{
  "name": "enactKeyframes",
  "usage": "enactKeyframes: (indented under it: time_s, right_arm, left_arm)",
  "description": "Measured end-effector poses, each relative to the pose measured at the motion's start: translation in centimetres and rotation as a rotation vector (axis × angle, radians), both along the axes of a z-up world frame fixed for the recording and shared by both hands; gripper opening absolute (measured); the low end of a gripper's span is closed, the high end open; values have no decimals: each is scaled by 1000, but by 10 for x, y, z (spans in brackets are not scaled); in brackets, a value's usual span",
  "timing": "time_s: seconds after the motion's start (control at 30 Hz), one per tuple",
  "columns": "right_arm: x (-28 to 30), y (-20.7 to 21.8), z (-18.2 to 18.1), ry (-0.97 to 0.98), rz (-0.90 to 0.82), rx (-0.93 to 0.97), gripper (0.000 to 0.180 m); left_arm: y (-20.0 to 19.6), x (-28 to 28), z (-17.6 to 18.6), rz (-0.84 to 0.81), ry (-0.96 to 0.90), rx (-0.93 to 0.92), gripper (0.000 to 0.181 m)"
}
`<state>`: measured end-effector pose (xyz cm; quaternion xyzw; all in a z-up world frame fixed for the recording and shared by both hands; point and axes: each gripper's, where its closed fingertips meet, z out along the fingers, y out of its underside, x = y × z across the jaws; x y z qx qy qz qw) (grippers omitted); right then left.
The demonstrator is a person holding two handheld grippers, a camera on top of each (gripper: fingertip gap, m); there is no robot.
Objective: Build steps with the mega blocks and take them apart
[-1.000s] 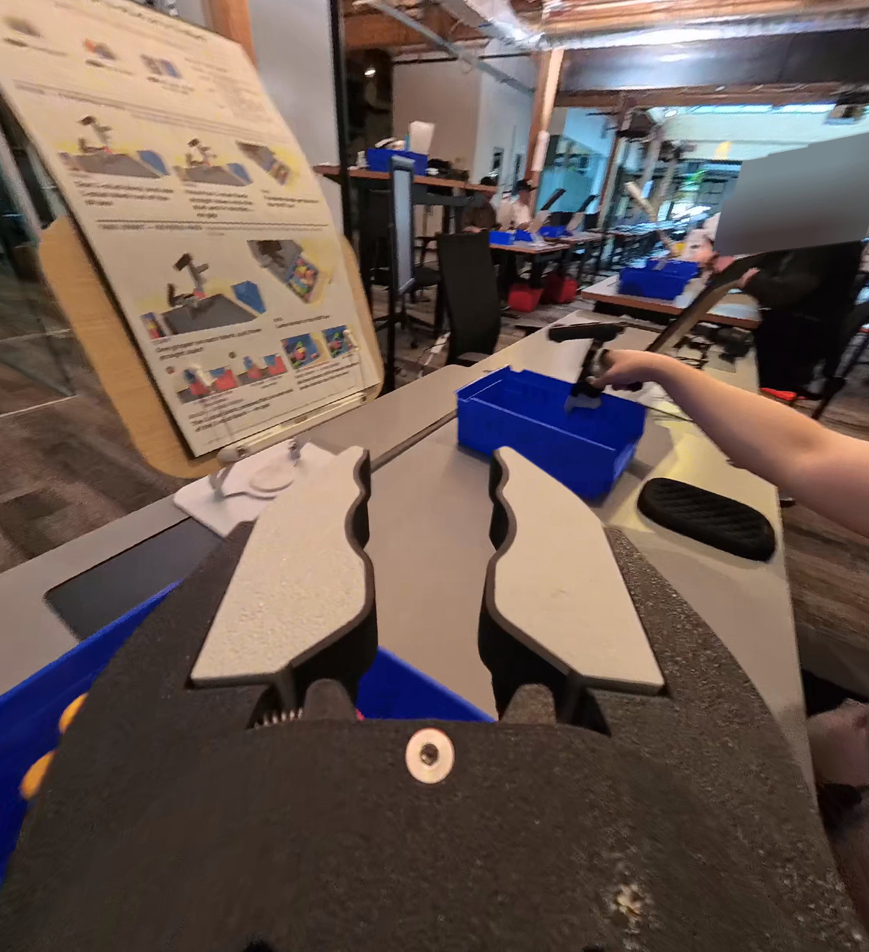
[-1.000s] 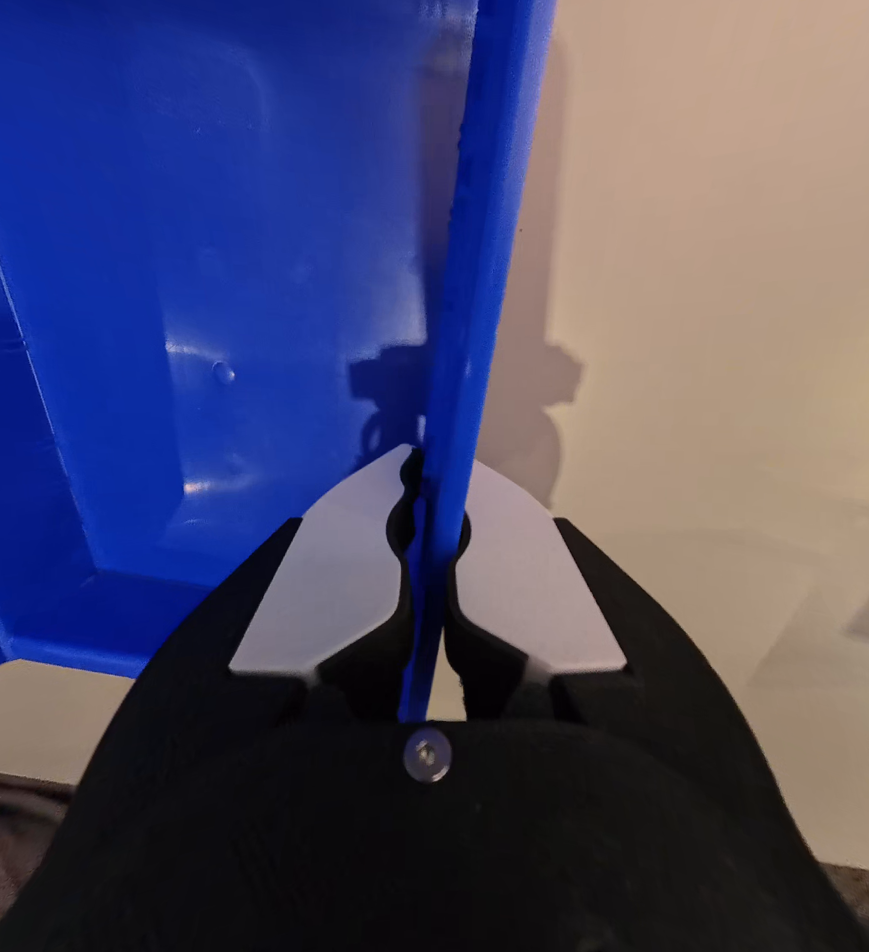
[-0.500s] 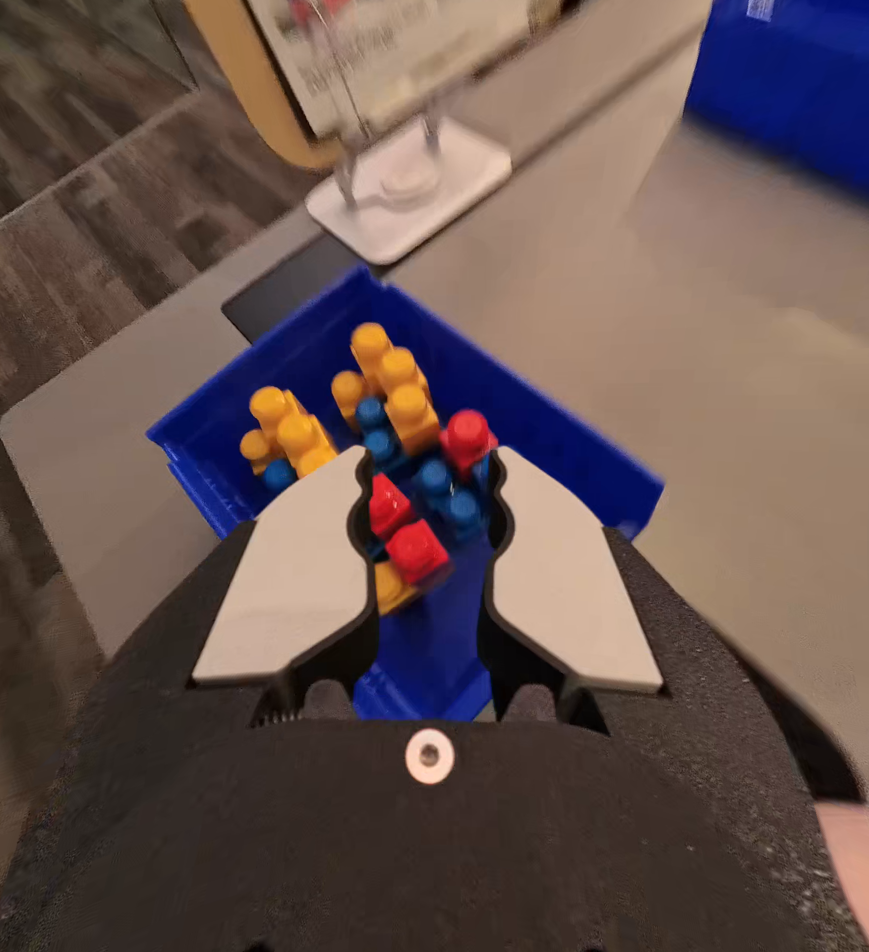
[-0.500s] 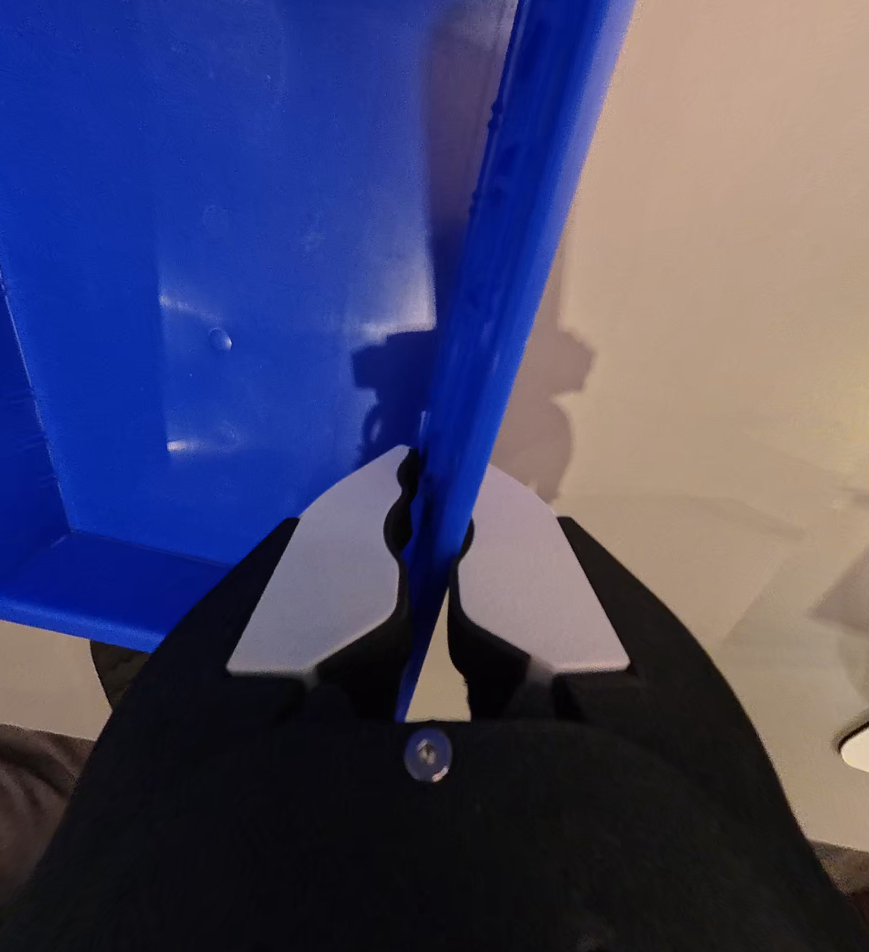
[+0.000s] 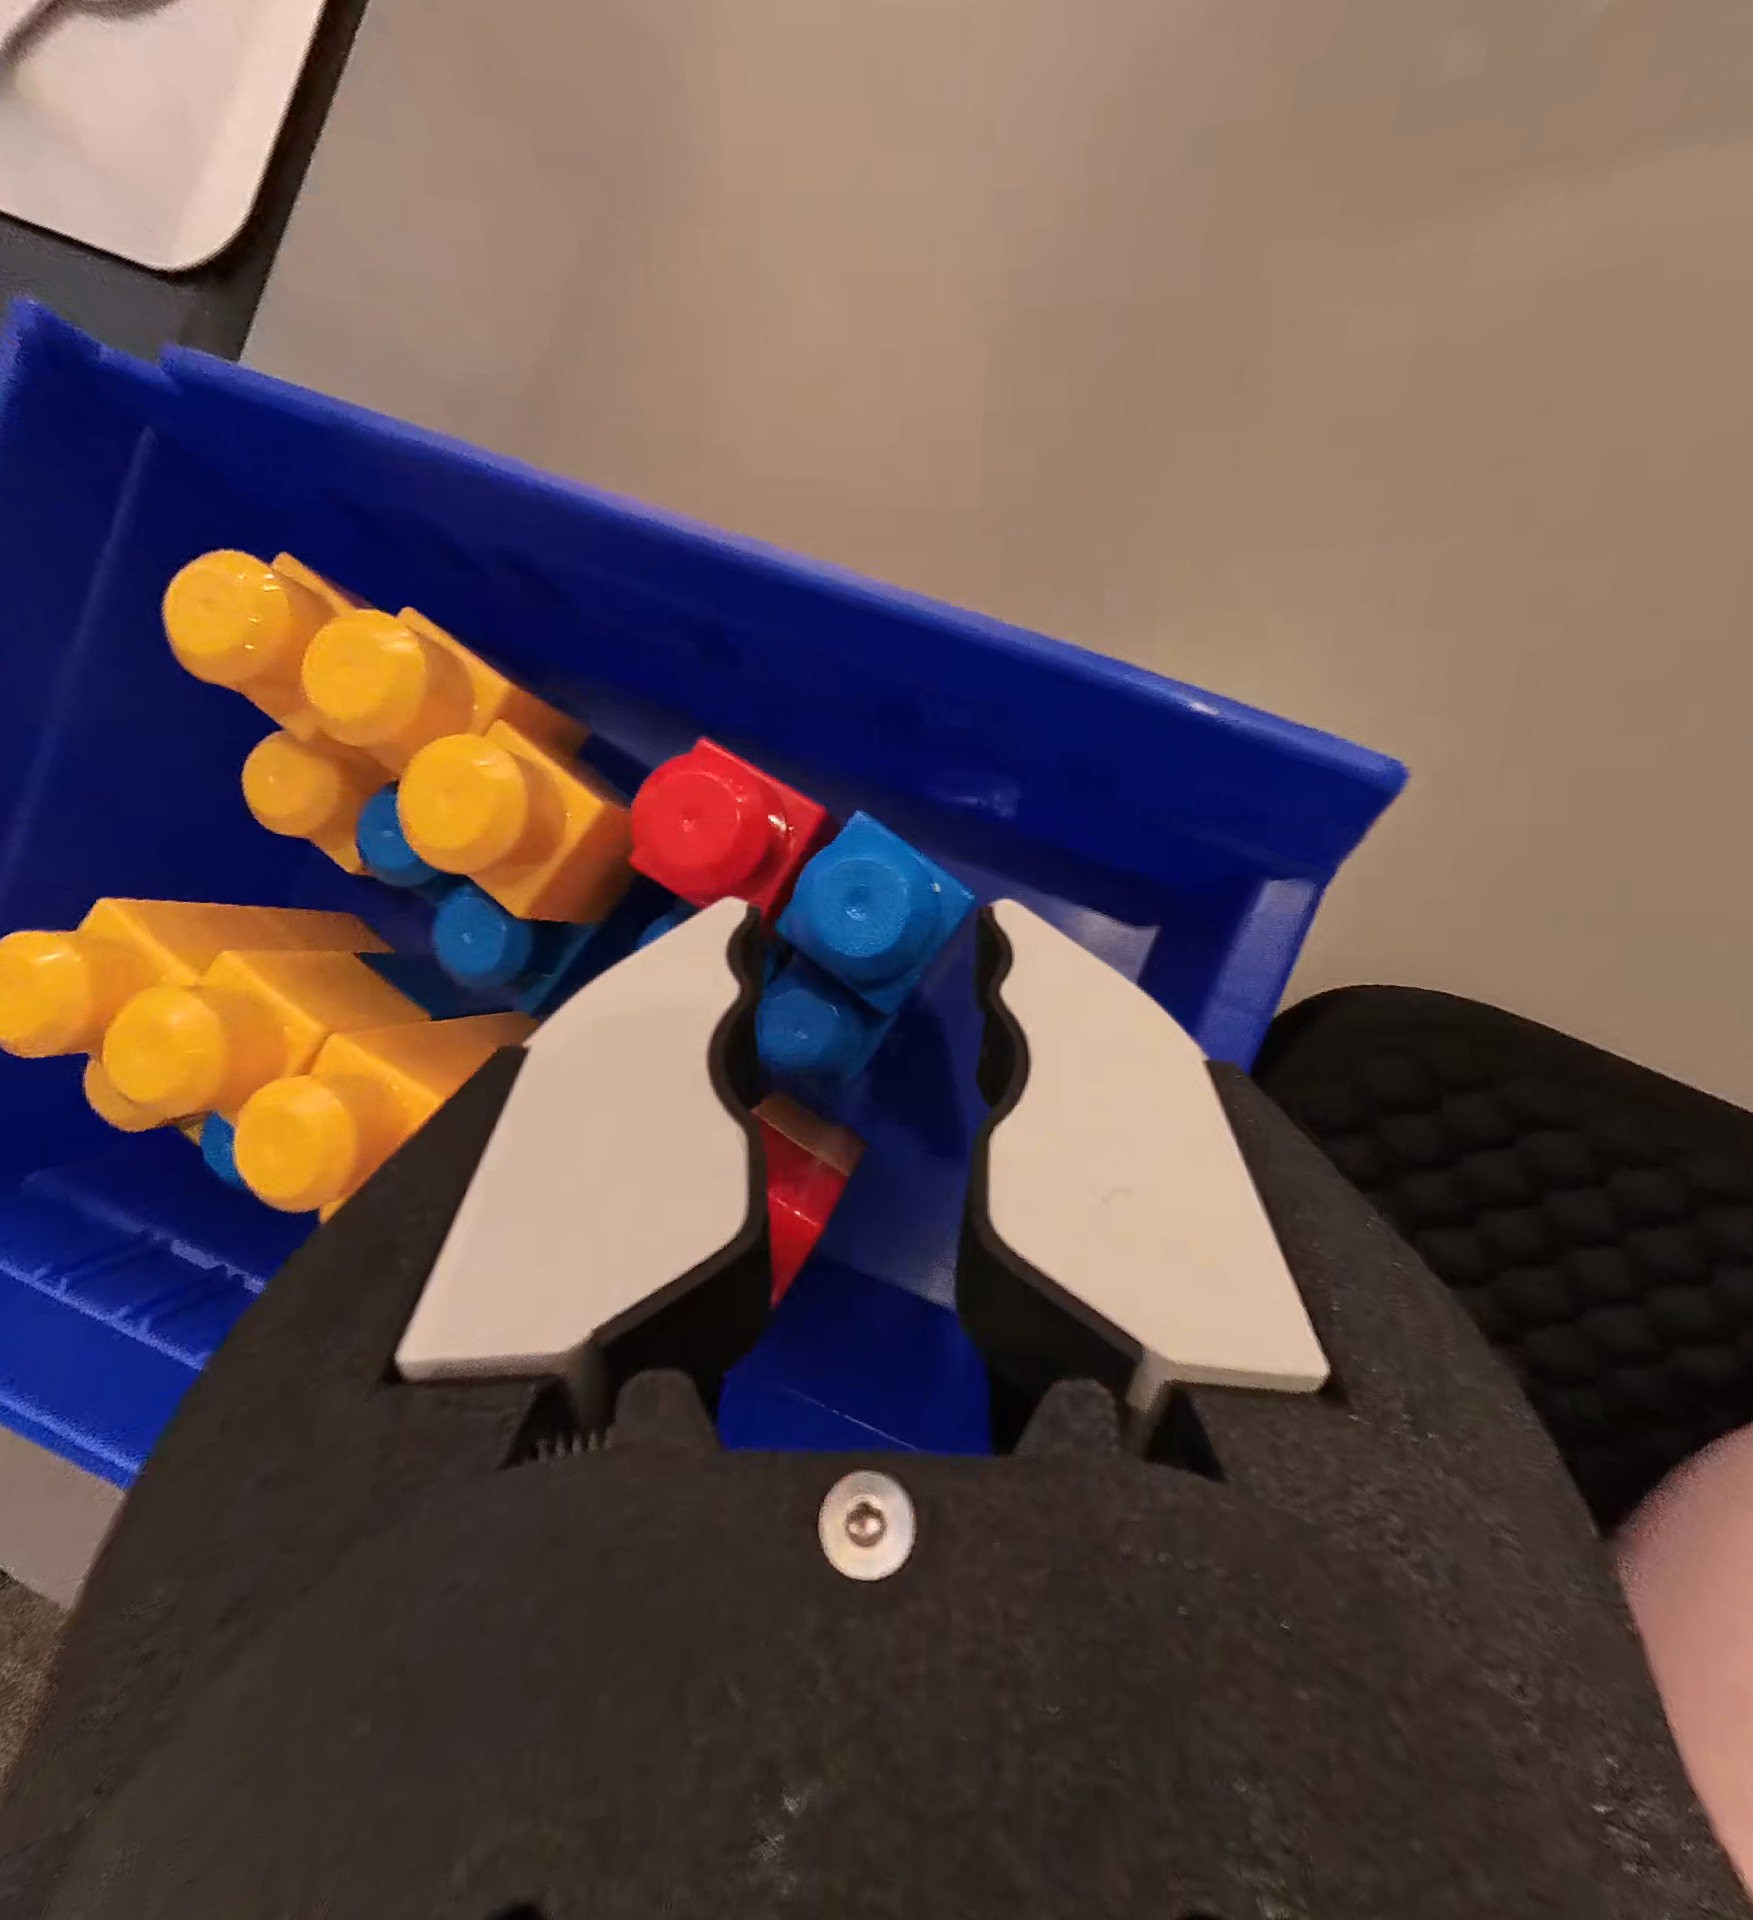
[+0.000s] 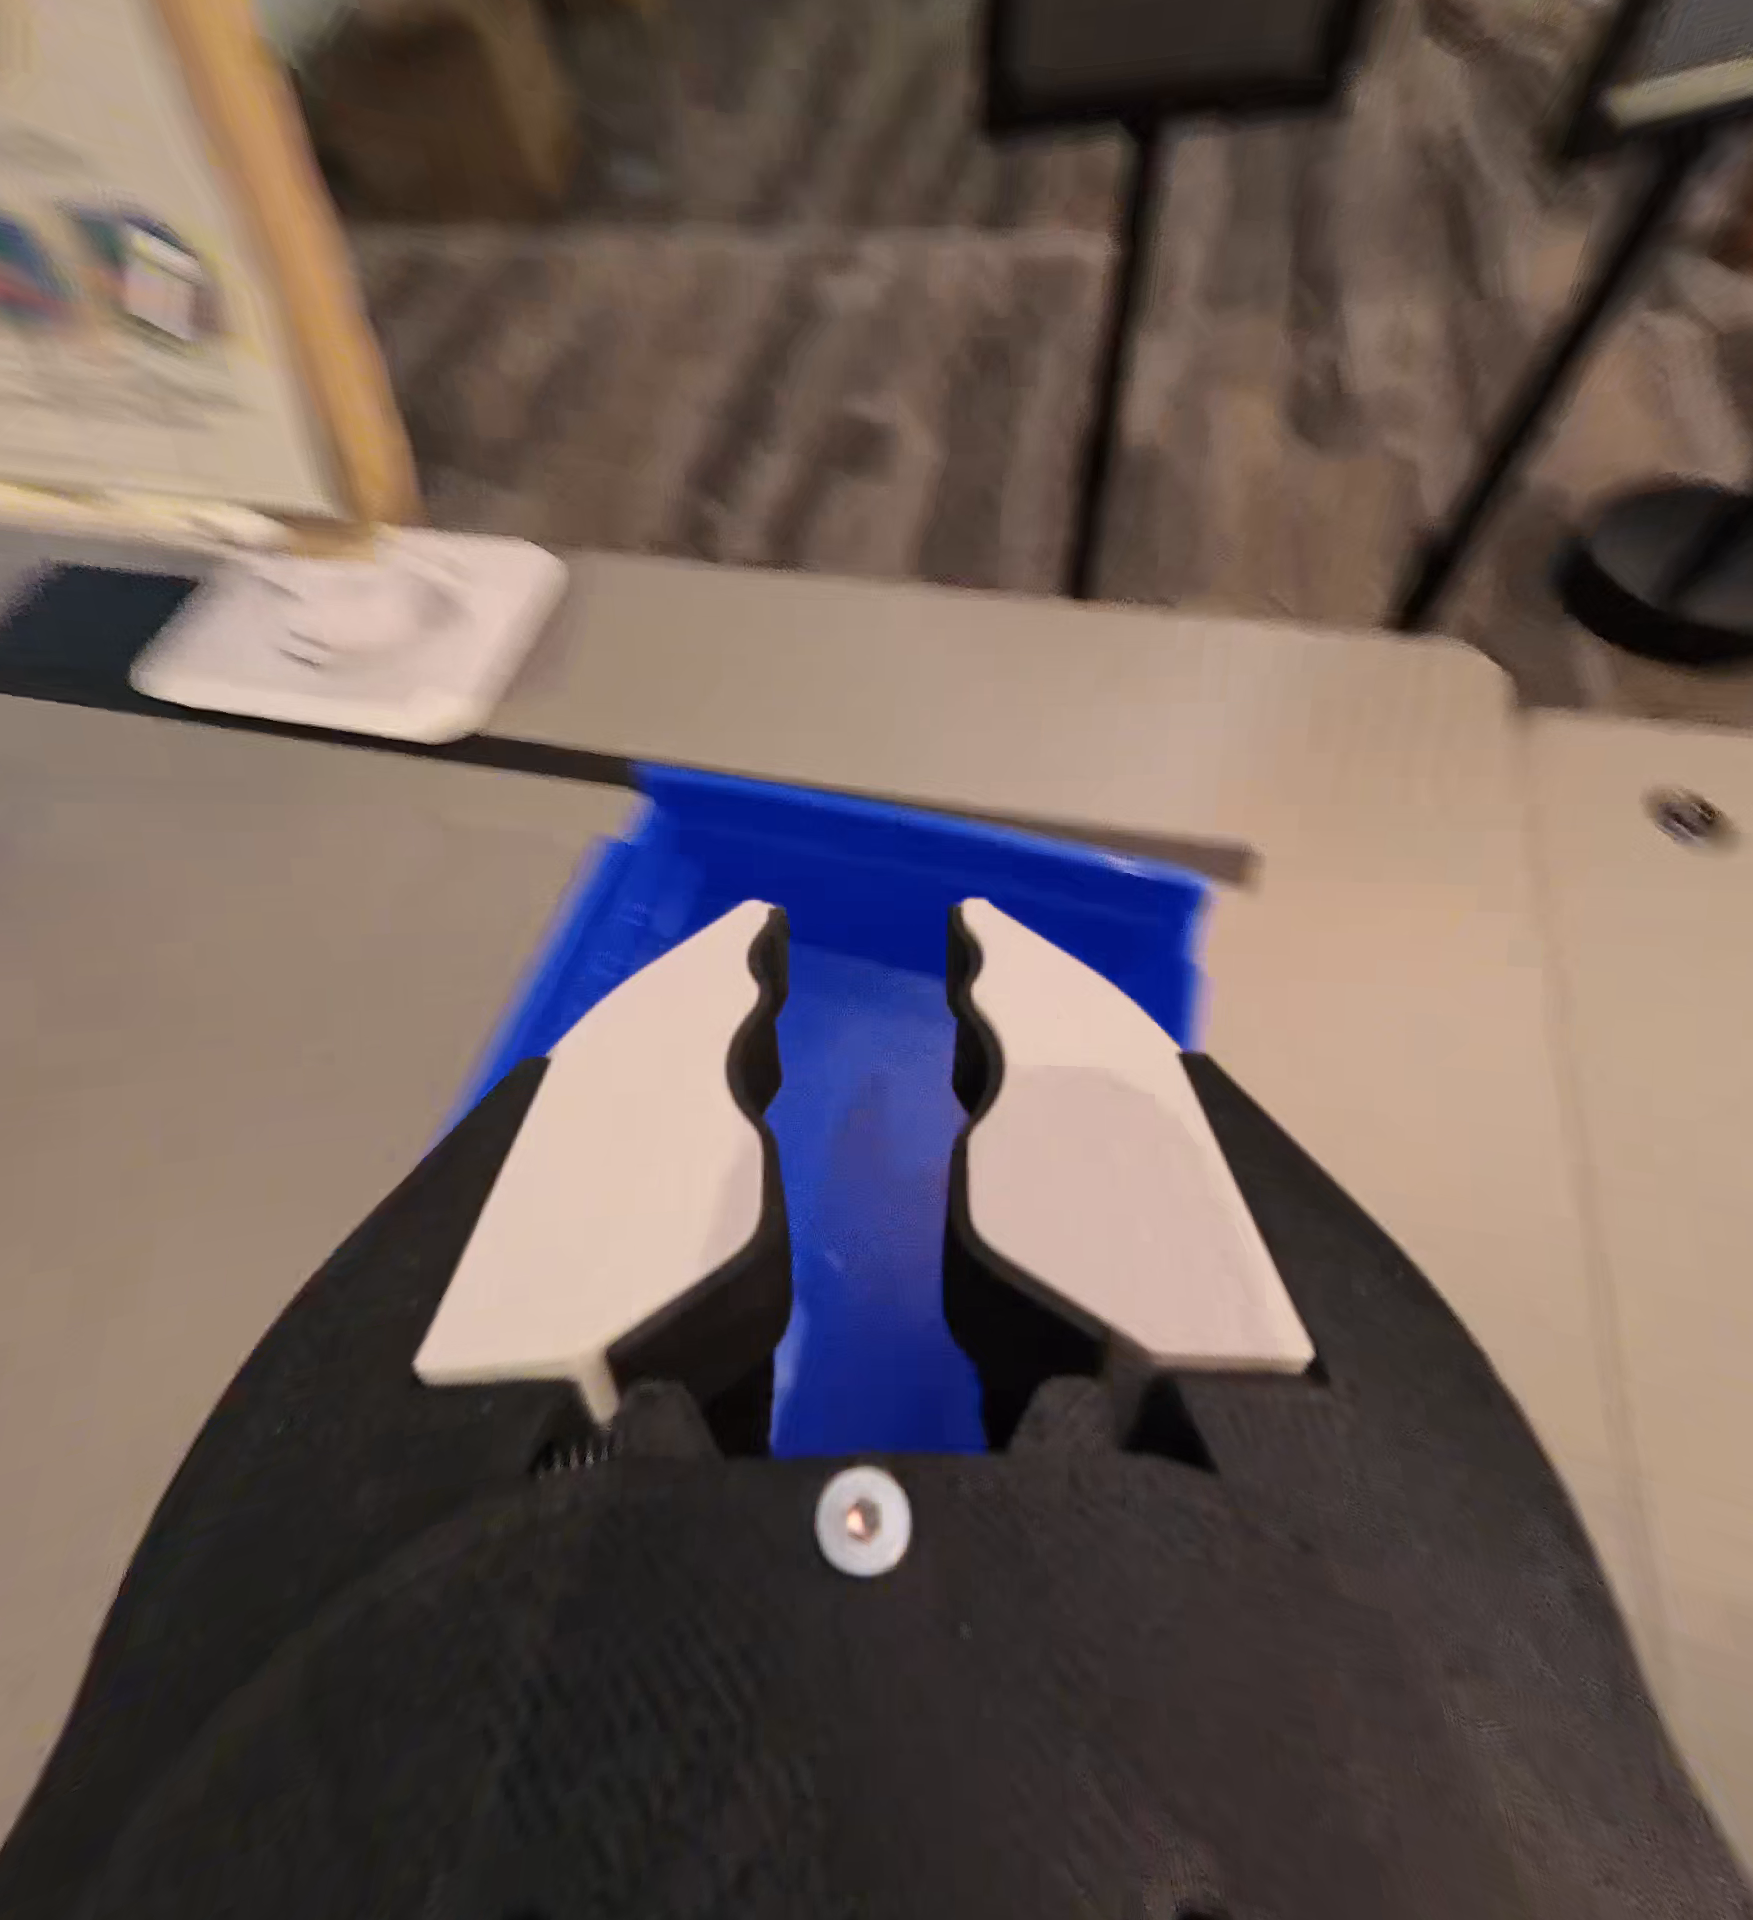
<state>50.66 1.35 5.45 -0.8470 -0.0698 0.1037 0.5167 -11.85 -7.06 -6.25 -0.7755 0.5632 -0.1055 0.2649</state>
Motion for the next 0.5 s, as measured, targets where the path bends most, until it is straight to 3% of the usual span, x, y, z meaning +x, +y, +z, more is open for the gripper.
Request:
enactKeyframes:
  time_s: [0.17, 0.5]
  right_arm:
    - [-70, -7, 43, 127, 250, 118, 31]
    - [-135, -26, 51, 250, 493, 137, 32]
  left_arm:
    - [-2, 6, -4, -46, -41, -19, 36]
    - [-2, 15, -18, -90, -43, -90, 34]
